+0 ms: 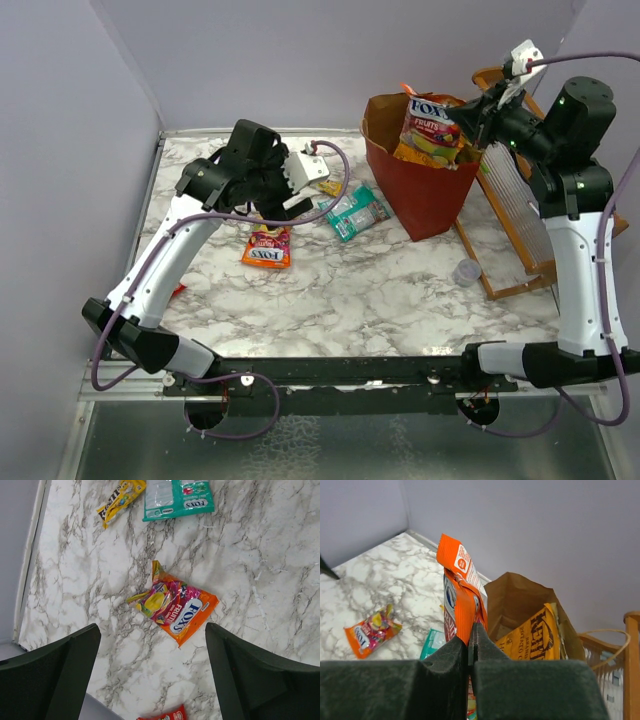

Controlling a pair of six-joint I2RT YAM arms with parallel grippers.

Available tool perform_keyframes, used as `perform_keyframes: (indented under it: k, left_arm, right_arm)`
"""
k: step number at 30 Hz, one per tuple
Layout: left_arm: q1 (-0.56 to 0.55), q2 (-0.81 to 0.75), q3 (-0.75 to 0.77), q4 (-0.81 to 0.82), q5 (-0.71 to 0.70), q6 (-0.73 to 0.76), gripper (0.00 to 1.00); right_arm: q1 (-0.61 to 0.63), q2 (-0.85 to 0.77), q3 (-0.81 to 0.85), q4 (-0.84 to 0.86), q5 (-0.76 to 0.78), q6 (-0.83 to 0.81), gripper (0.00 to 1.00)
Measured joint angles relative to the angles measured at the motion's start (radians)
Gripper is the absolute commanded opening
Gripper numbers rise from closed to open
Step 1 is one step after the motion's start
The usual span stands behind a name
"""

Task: Place the snacks into the paper bag
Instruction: Place the snack in the paper bag.

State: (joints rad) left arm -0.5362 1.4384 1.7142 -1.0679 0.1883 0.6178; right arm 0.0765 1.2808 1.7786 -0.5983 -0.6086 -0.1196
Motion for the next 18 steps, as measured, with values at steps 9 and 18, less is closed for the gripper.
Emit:
perform_keyframes:
  k: [9, 18]
  left_arm:
    - [0.02, -0.019, -0.029, 0.029, -0.022, -0.023, 0.95]
    - [0.032, -0.023, -0.063, 0.057, -0.041, -0.037, 0.95]
  right_arm:
    - [0.0, 0.139, -0.015, 0.146, 0.14, 0.06, 0.01]
    - [0.0, 0.348, -0.013, 0.244, 0.177, 0.102, 0.01]
